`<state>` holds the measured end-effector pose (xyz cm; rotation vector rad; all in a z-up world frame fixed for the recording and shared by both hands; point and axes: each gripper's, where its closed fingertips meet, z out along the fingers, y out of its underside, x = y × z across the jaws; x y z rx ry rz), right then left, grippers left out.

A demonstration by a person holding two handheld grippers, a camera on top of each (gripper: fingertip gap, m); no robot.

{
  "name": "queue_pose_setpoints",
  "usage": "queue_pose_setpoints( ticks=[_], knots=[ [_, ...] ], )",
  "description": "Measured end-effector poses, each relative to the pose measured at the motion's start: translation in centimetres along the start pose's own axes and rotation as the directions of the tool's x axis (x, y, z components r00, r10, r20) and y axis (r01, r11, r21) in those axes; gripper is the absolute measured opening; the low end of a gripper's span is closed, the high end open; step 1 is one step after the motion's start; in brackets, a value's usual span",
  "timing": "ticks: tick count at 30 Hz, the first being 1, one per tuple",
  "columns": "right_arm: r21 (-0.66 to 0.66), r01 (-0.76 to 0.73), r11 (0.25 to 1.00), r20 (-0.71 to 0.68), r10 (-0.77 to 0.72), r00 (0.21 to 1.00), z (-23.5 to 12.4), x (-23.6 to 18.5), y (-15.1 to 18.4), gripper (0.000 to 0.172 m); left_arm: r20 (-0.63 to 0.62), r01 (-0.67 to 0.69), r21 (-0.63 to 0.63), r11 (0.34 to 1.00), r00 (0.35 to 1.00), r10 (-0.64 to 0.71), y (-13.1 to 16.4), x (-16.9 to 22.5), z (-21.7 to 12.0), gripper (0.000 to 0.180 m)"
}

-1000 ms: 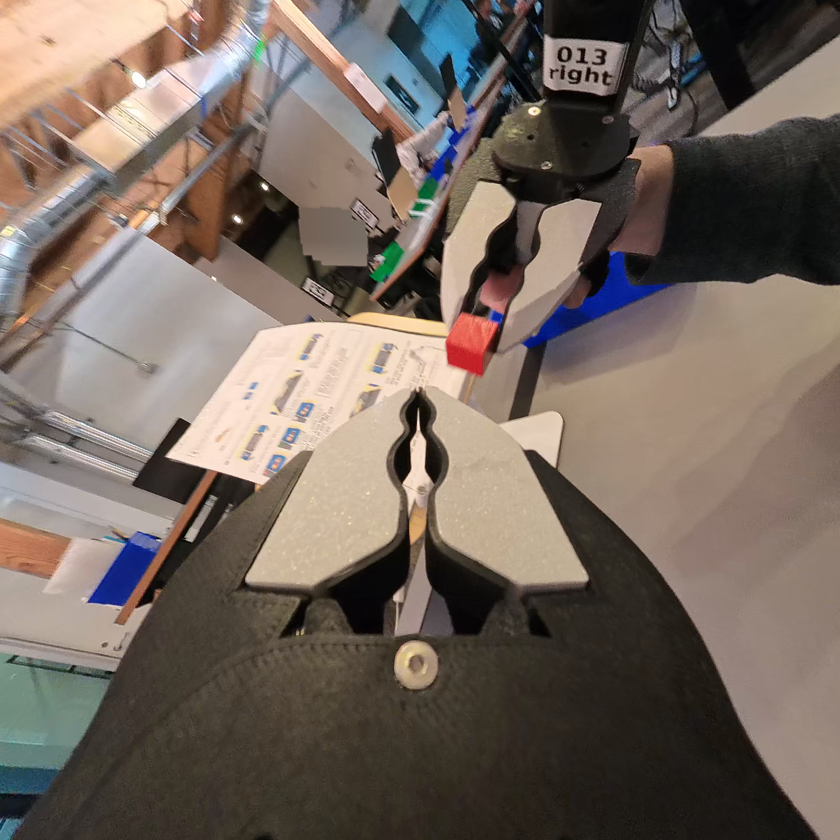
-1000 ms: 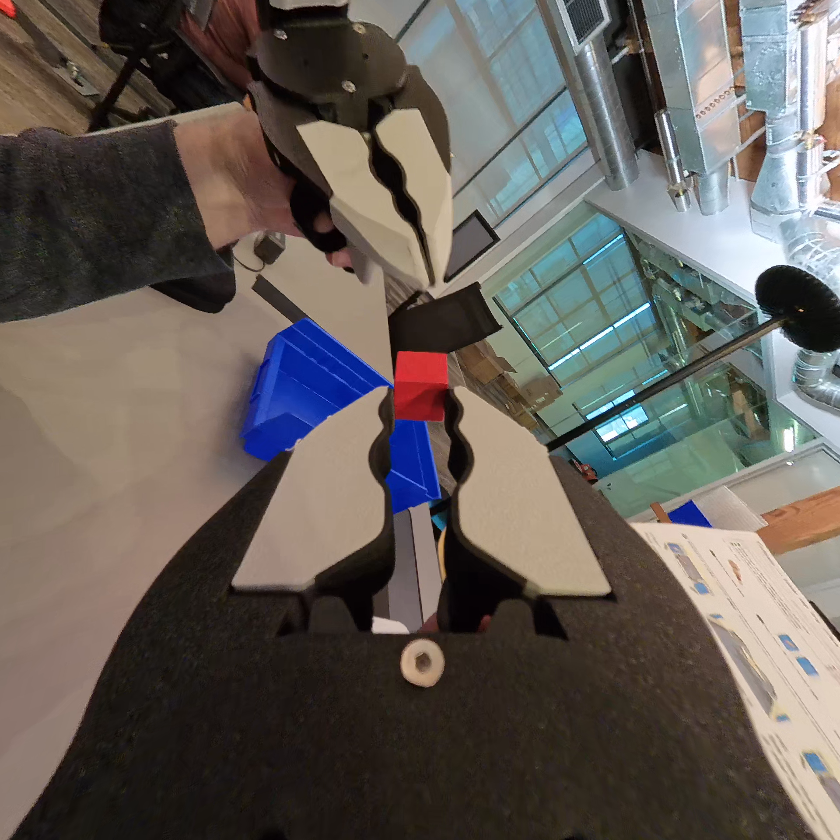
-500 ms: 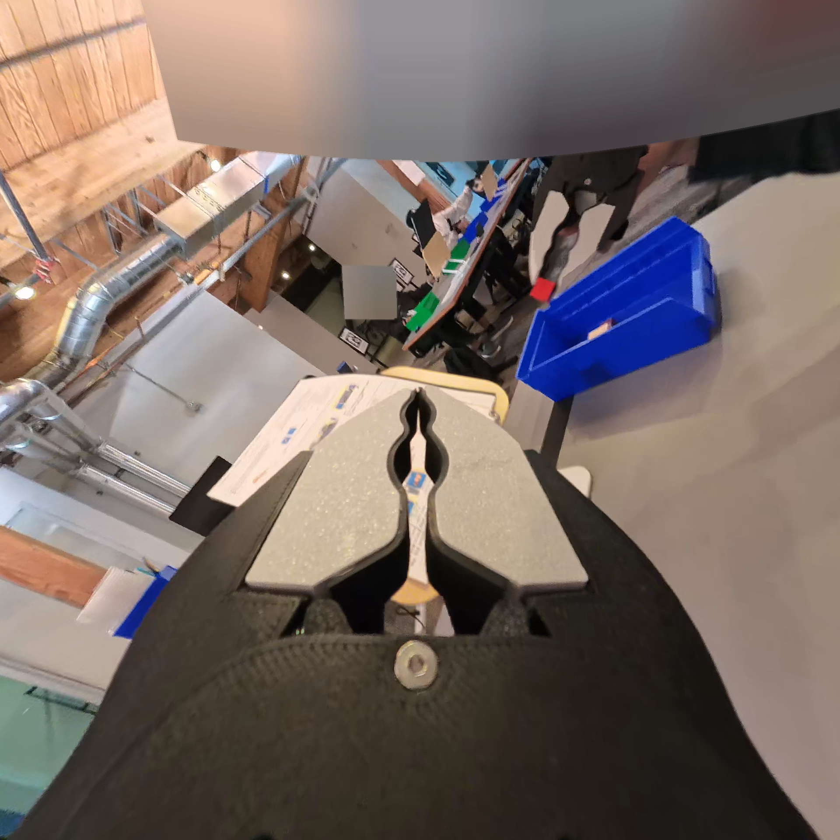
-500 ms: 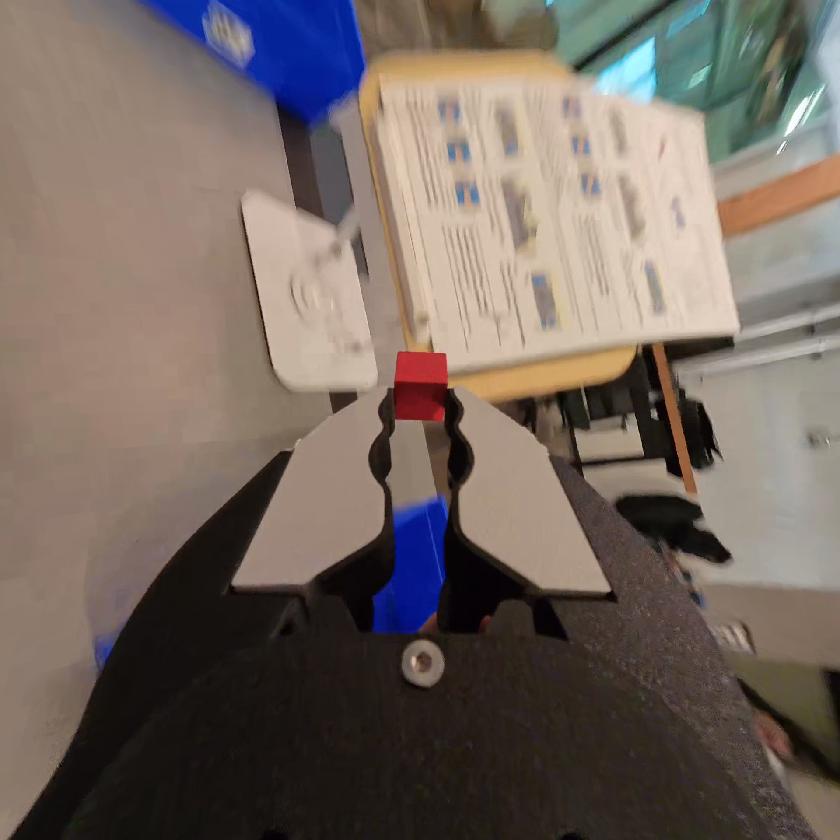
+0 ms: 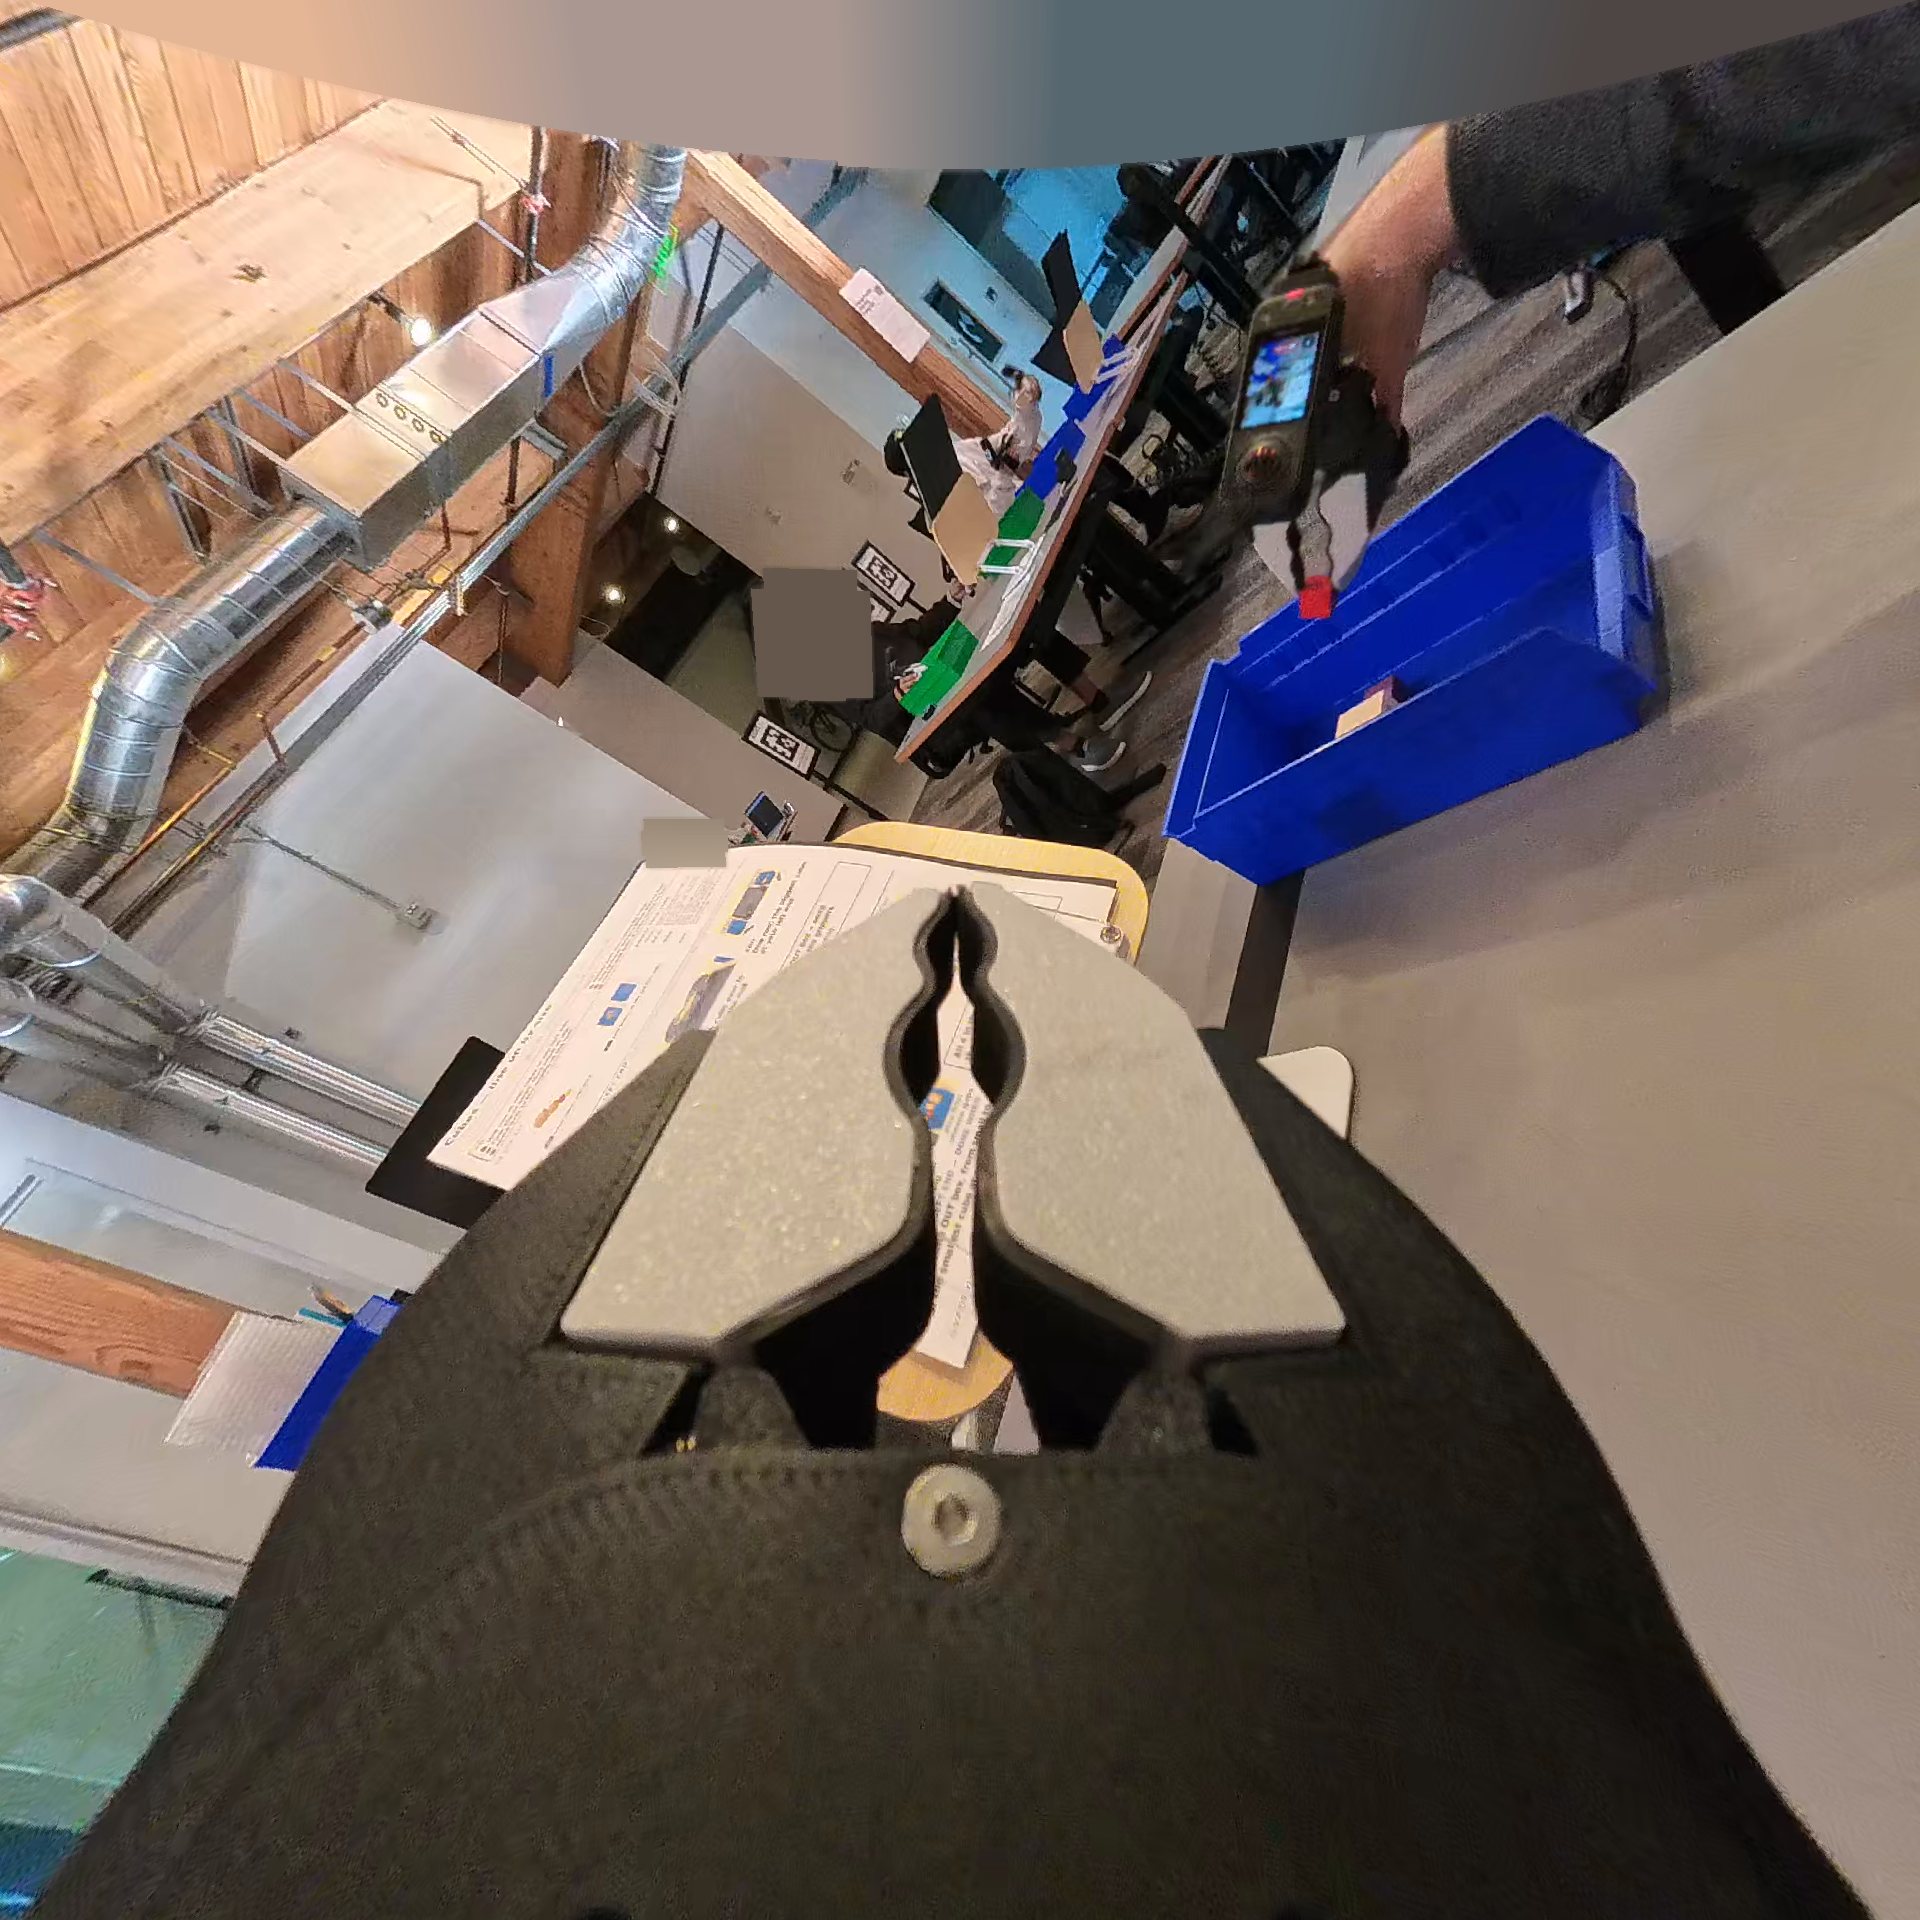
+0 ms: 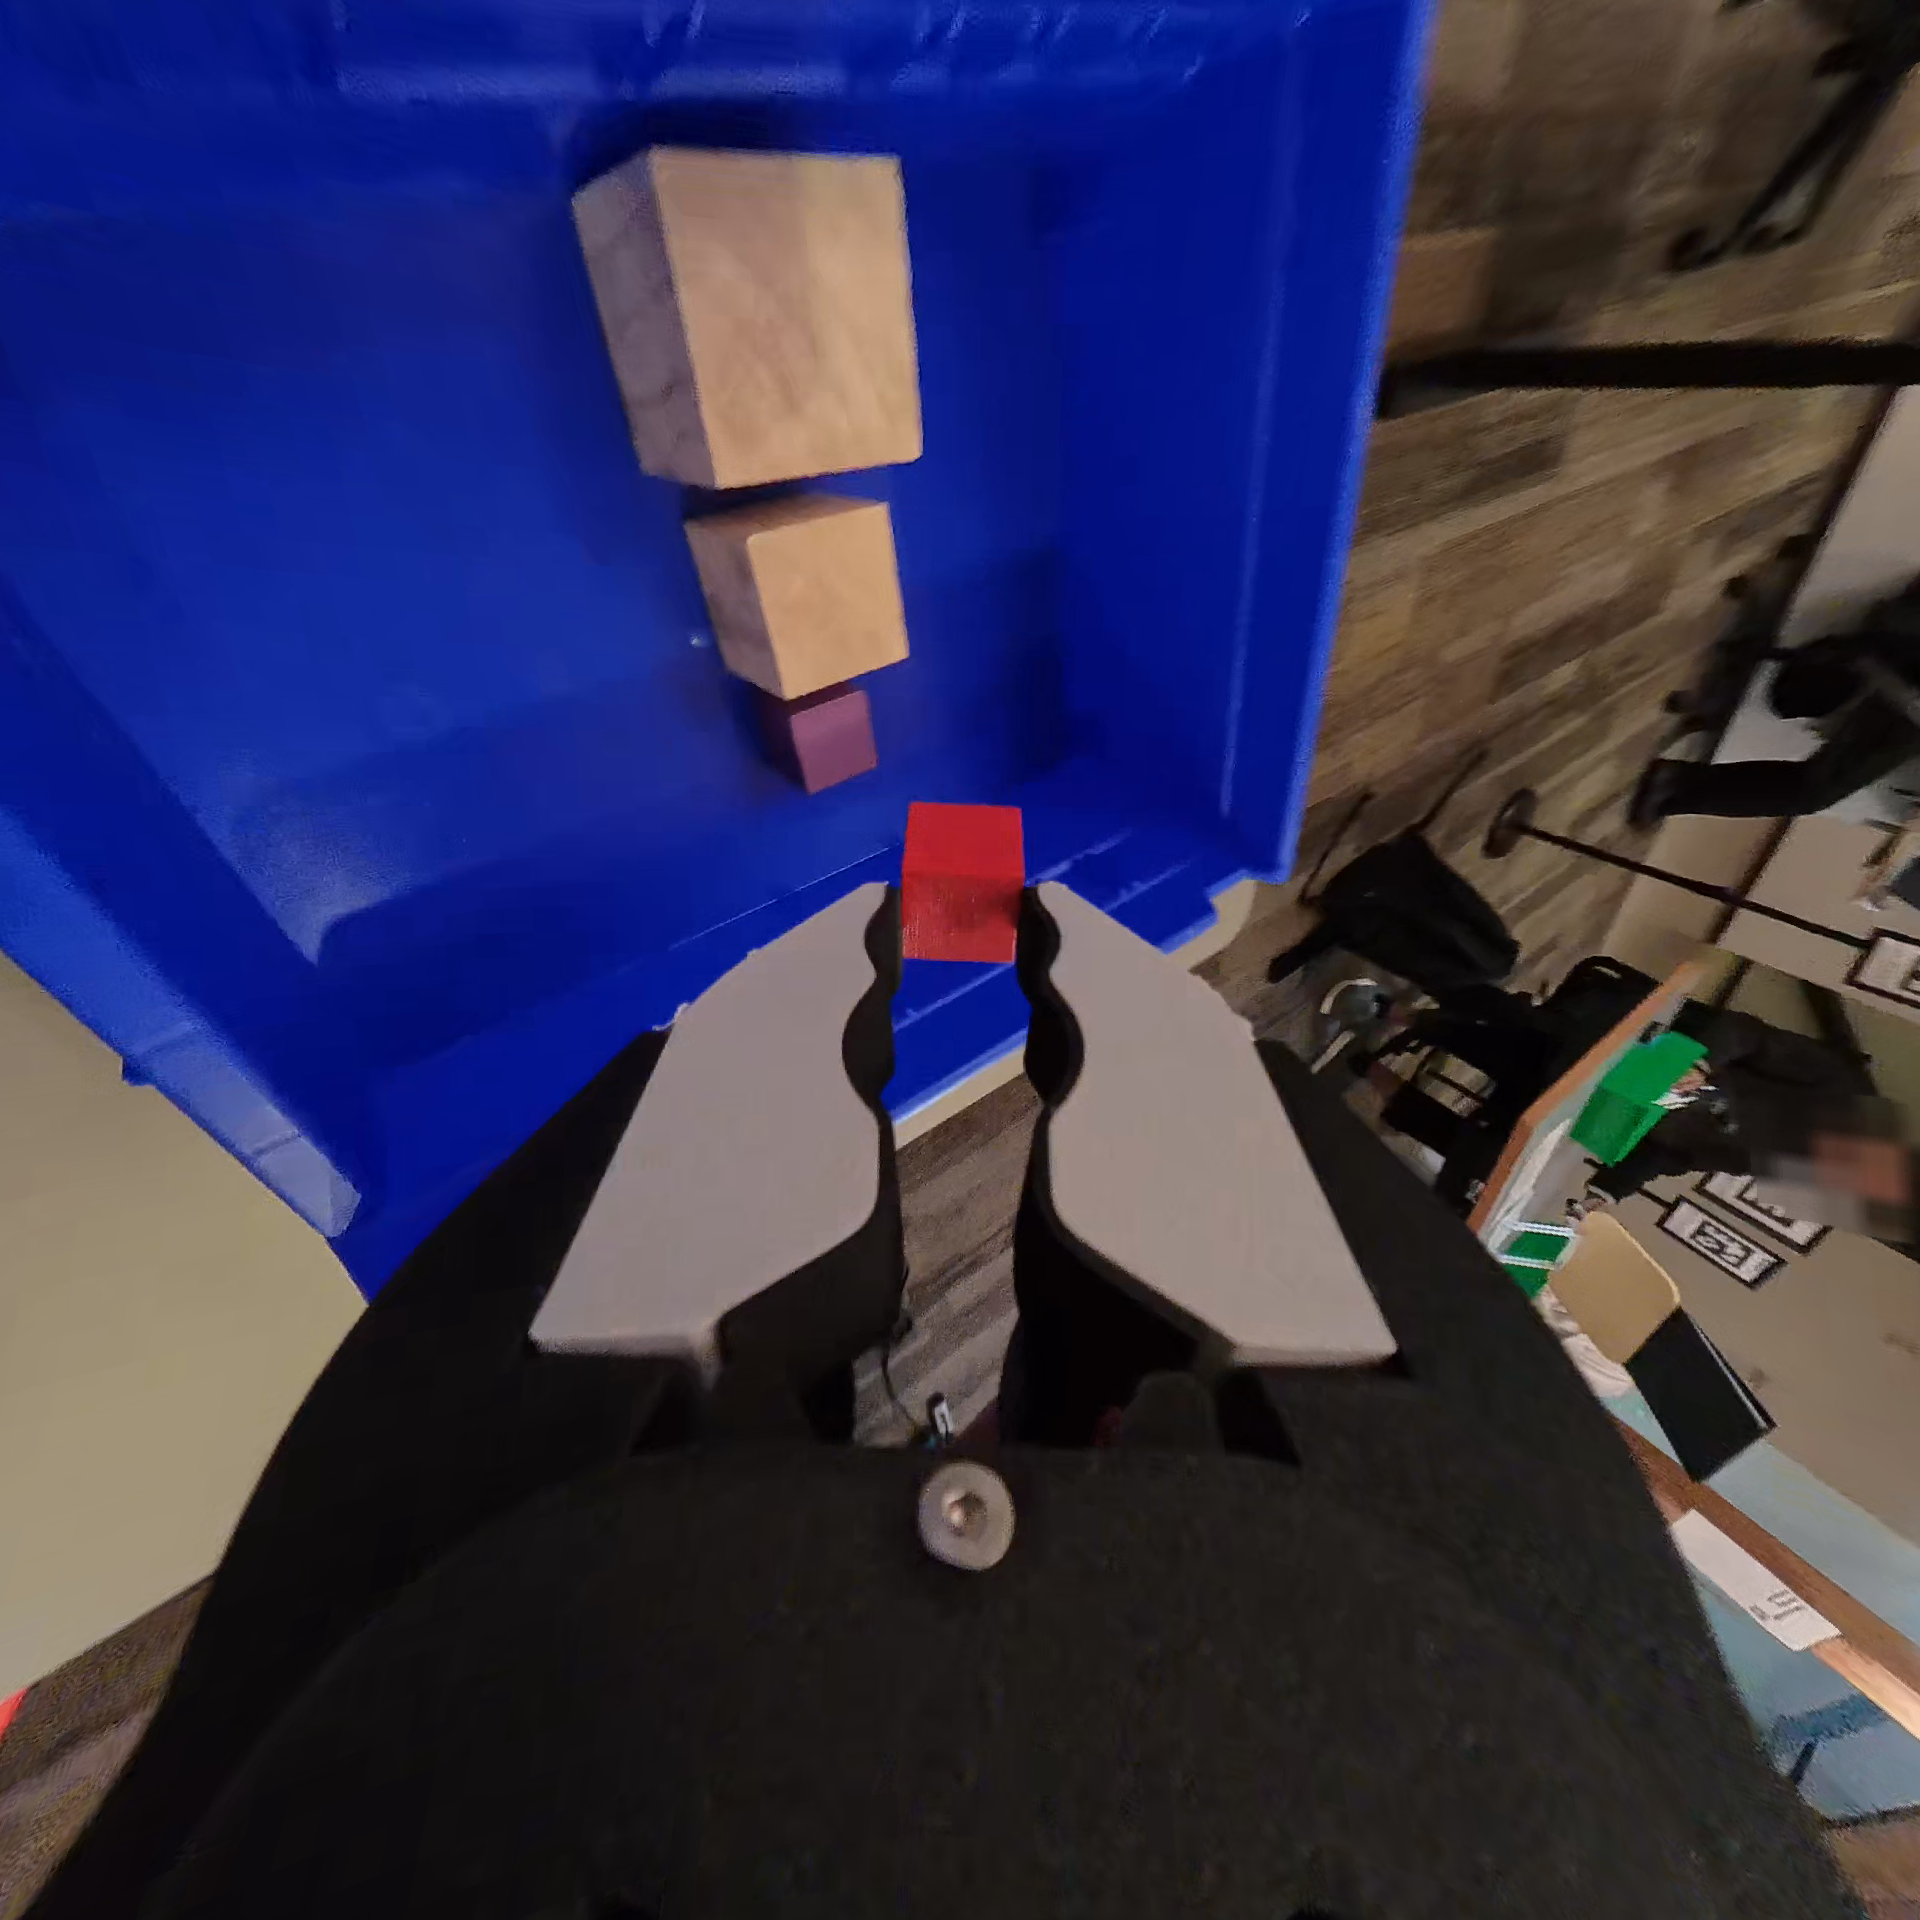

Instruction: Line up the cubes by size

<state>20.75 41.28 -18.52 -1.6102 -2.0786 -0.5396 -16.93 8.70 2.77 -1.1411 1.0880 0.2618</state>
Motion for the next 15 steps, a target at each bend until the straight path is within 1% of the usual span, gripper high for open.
queue_pose_setpoints(
  ticks=[4,8,15],
  knots=[
    [-0.12,0.057,0.991,0.104,-0.044,0.994,3.0,-1.3,1.5,0.021,-0.006,-0.004,-0.02,1.0,1.0,0.004,0.4,0.1,0.2,0.0],
    [-0.202,0.094,0.975,0.18,-0.057,0.982,5.3,-2.3,2.7,0.021,-0.006,-0.004,-0.023,1.0,1.0,0.004,0.6,0.0,0.1,0.0],
    [-0.28,0.161,0.947,0.259,-0.087,0.962,8.1,-3.6,3.9,0.021,-0.016,-0.002,-0.029,1.0,1.0,0.001,0.8,0.1,0.1,0.0]
  ],
)
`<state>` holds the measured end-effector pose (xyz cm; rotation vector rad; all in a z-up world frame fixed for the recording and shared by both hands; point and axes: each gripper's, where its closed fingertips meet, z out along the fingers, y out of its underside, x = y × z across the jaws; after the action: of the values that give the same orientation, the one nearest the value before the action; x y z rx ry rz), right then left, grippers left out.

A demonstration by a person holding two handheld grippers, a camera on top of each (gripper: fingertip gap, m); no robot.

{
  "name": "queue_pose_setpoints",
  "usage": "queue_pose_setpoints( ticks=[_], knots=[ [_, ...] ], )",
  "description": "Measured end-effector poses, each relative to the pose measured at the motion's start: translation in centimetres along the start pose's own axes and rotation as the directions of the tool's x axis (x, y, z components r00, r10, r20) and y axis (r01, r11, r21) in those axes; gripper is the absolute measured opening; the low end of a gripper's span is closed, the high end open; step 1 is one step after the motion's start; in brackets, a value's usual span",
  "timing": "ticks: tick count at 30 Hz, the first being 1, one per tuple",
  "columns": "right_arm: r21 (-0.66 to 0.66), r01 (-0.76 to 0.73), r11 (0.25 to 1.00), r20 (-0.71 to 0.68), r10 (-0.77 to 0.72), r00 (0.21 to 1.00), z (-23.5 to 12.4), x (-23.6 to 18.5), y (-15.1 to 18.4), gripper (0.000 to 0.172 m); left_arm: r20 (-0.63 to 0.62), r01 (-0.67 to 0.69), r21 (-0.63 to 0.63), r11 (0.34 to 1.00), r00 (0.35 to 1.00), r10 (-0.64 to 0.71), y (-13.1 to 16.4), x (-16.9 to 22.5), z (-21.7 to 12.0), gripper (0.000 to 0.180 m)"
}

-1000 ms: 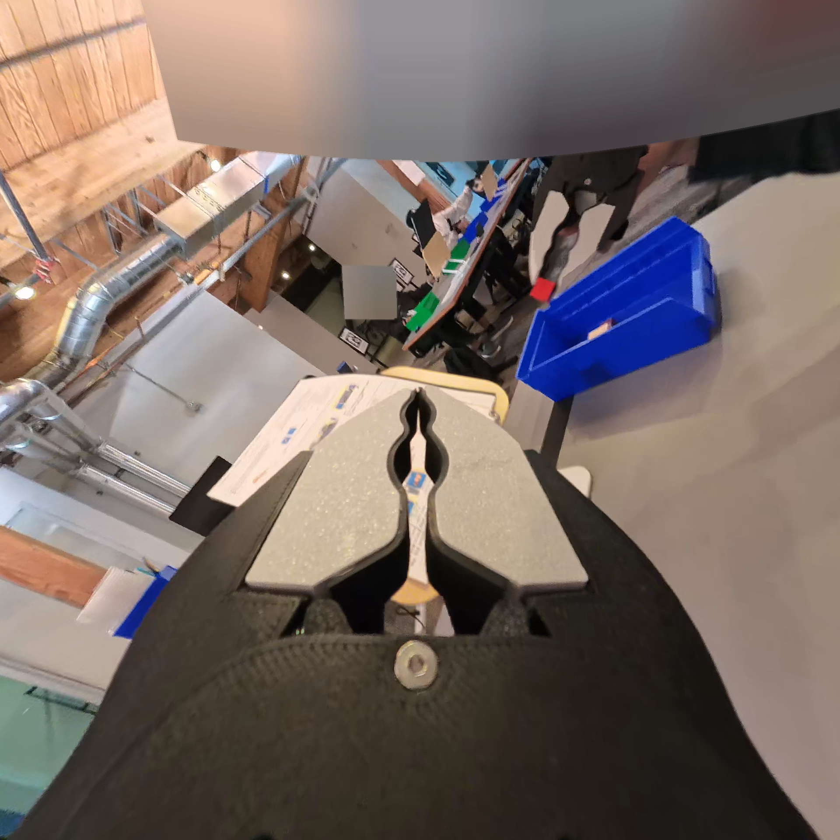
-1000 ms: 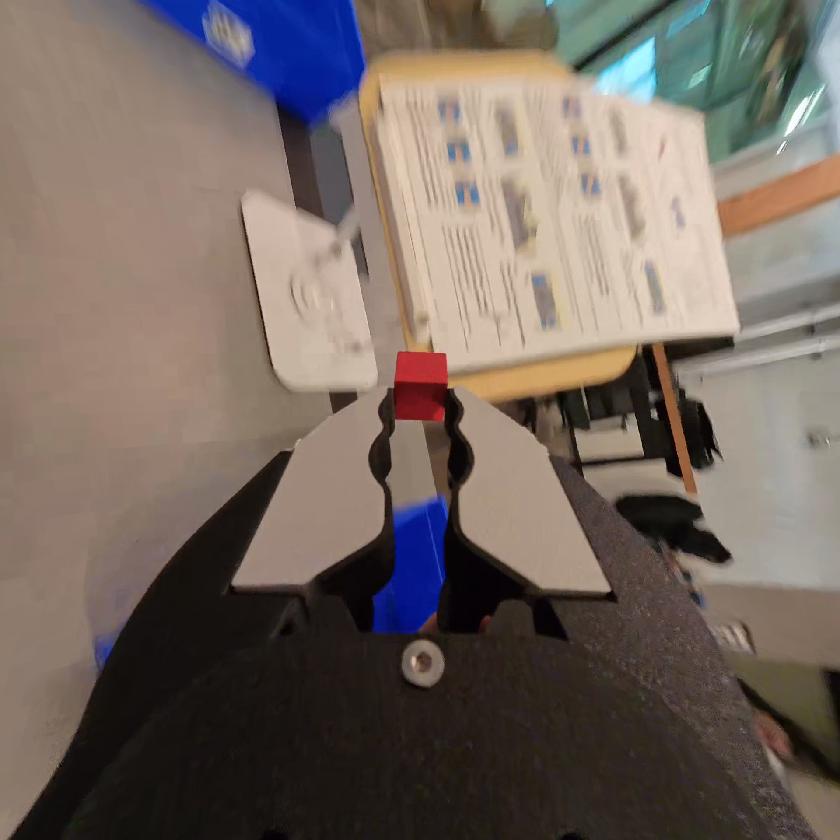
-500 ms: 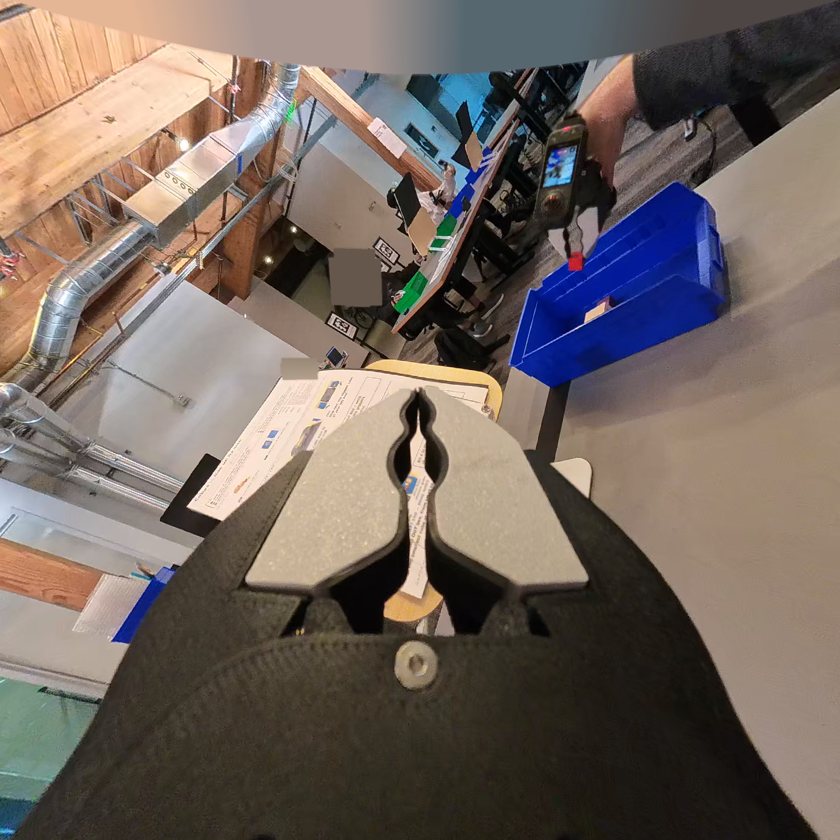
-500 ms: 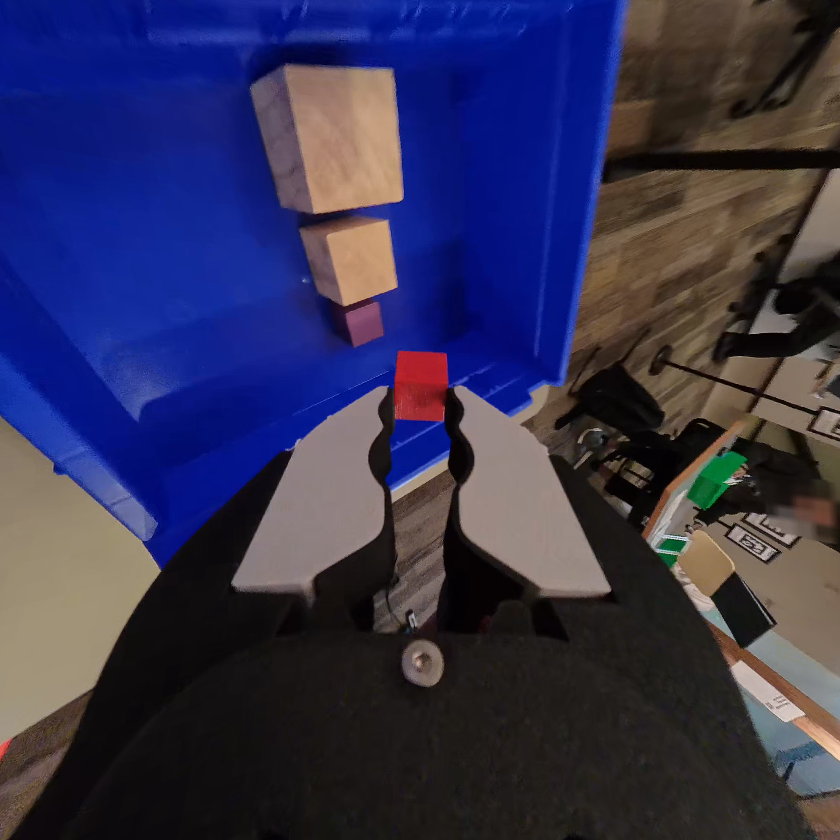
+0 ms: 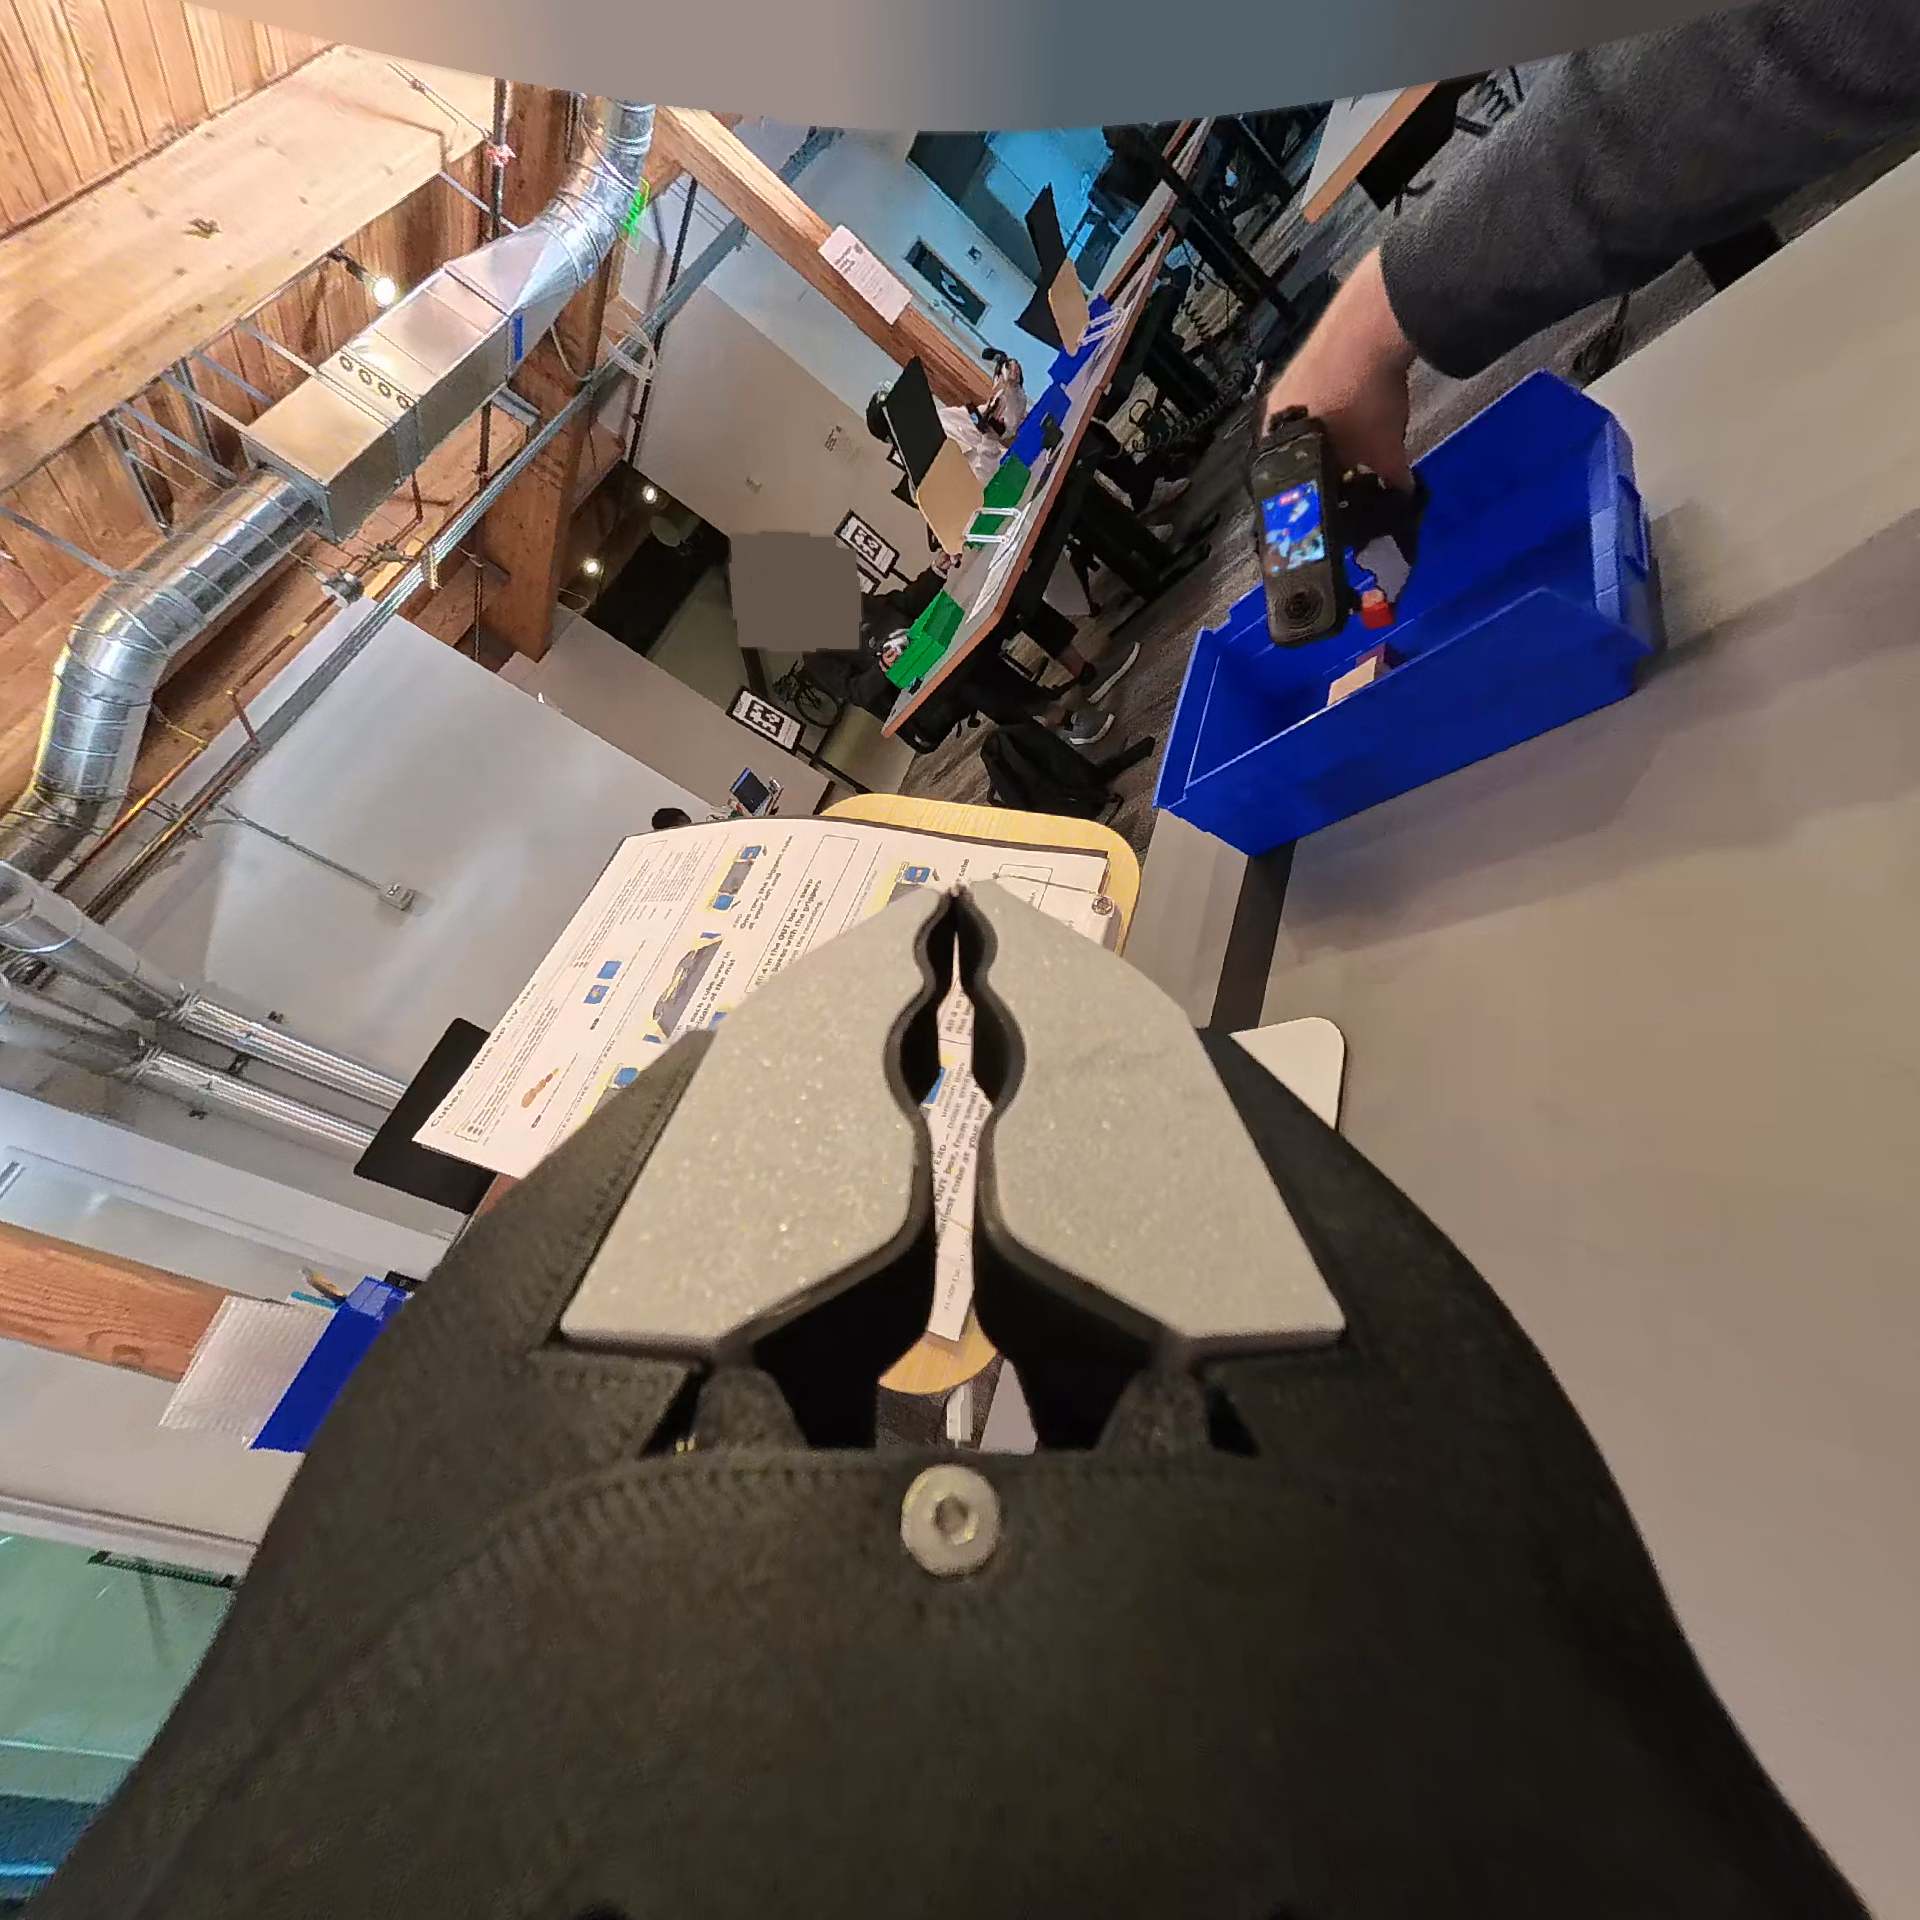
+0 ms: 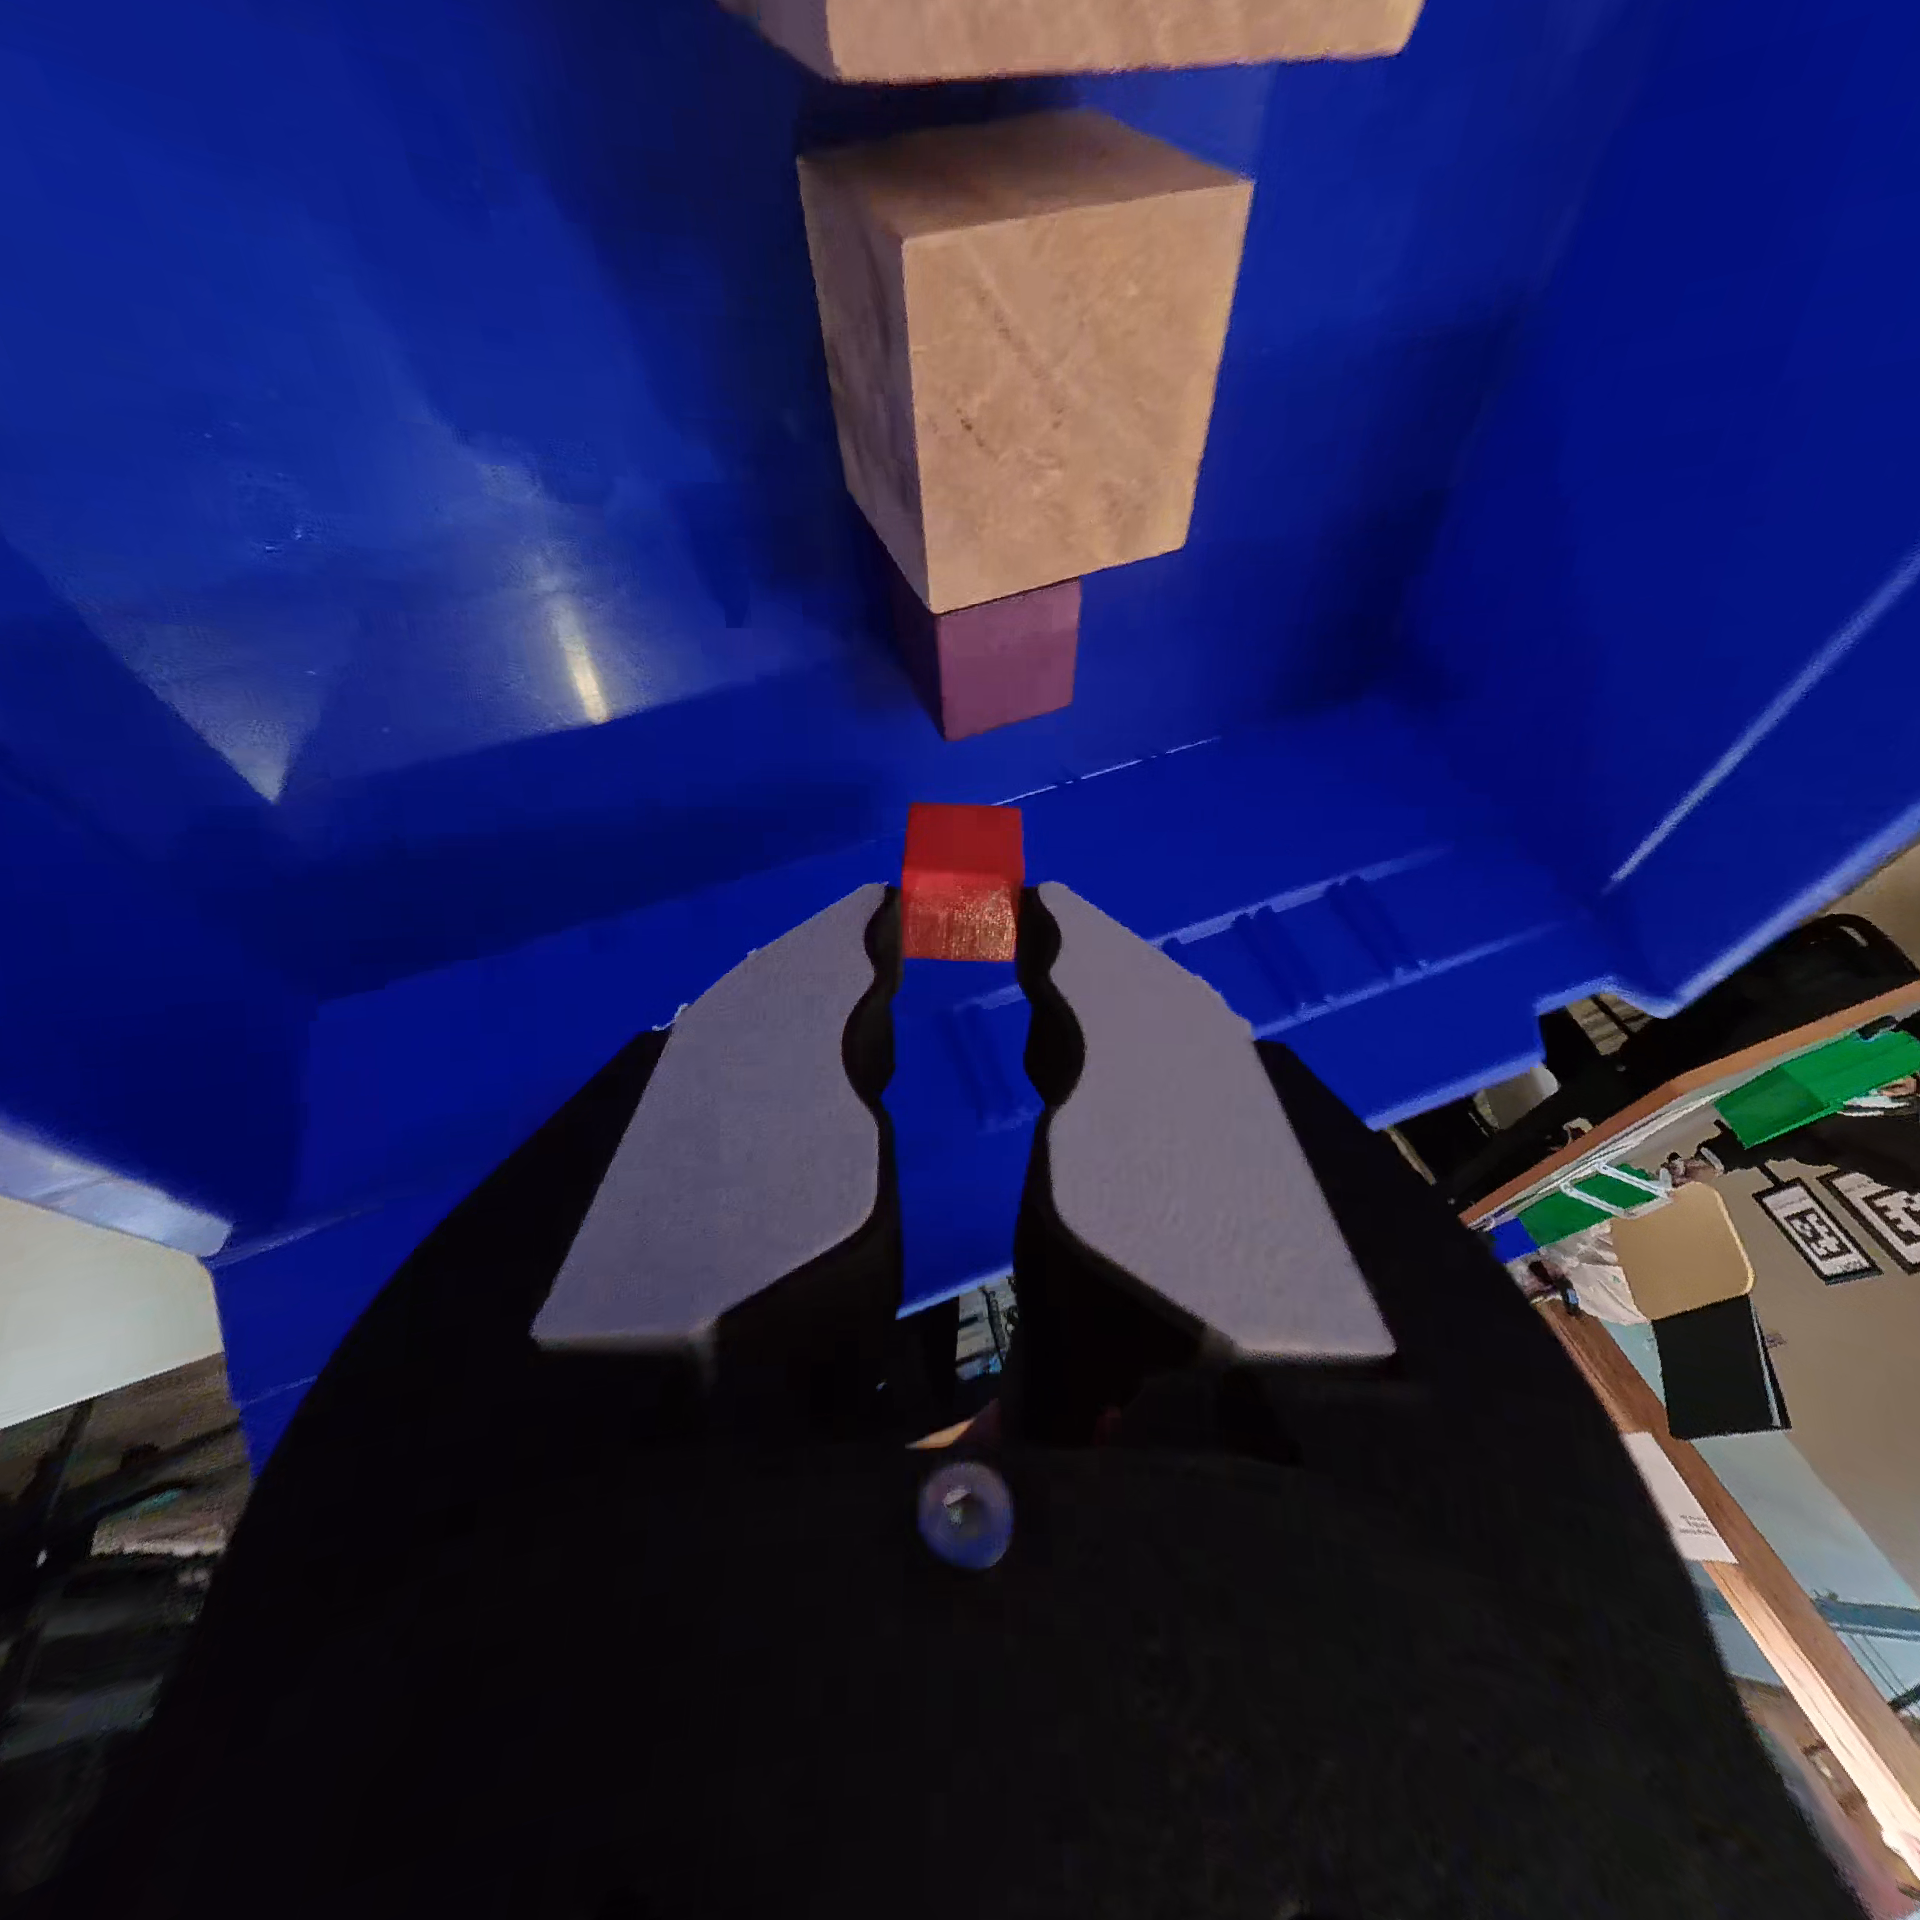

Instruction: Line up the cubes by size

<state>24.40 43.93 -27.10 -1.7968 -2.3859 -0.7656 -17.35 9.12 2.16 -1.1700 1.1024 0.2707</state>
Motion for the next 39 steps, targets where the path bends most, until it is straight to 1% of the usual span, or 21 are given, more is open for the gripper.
queue_pose_setpoints(
  ticks=[8,20,22,25,29,32,34,36,37,39],
  knots=[
    [-0.037,0.039,0.999,0.04,-0.038,0.998,2.3,-0.3,-0.4,0.021,-0.012,-0.008,-0.024,1.0,1.0,0.008,0.4,0.3,0.4,0.0],
    [-0.08,0.061,0.995,0.036,-0.059,0.998,3.7,0.4,-0.1,0.021,-0.037,-0.011,-0.042,0.999,0.999,0.009,0.8,0.7,1.0,0.0],
    [-0.077,0.054,0.996,0.046,-0.051,0.998,3.7,0.3,-0.3,0.029,-0.042,-0.013,-0.045,0.999,0.999,0.011,0.9,0.8,1.1,0.0],
    [-0.112,0.042,0.993,0.029,-0.039,0.999,3.3,0.6,0.1,0.032,-0.048,-0.015,-0.048,0.999,0.999,0.013,0.9,0.9,1.1,0.0],
    [-0.085,0.009,0.996,-0.055,-0.014,0.998,0.6,1.6,0.3,0.035,-0.043,-0.011,-0.042,0.999,0.999,0.01,0.9,0.8,0.9,0.0],
    [-0.066,-0.035,0.997,-0.16,0.024,0.987,-2.6,2.6,0.8,0.035,-0.037,-0.009,-0.042,0.999,0.999,0.007,0.8,0.7,0.8,0.0],
    [-0.037,-0.077,0.996,-0.254,0.065,0.965,-5.3,2.9,0.9,0.034,-0.026,-0.003,-0.047,0.999,1.0,0.002,0.7,0.5,0.7,0.0],
    [0.025,-0.148,0.989,-0.352,0.147,0.924,-8.5,2.7,0.8,0.033,-0.019,0.006,-0.057,0.998,1.0,-0.007,0.8,0.4,0.7,0.0],
    [0.082,-0.171,0.982,-0.392,0.19,0.9,-10.3,2.2,0.3,0.032,-0.017,0.014,-0.068,0.998,1.0,-0.015,0.9,0.5,0.8,0.0],
    [0.248,-0.204,0.947,-0.428,0.296,0.854,-13.6,0.7,-1.8,0.031,0.009,0.055,-0.094,0.994,0.998,-0.054,1.4,0.4,1.3,0.0]
  ],
)
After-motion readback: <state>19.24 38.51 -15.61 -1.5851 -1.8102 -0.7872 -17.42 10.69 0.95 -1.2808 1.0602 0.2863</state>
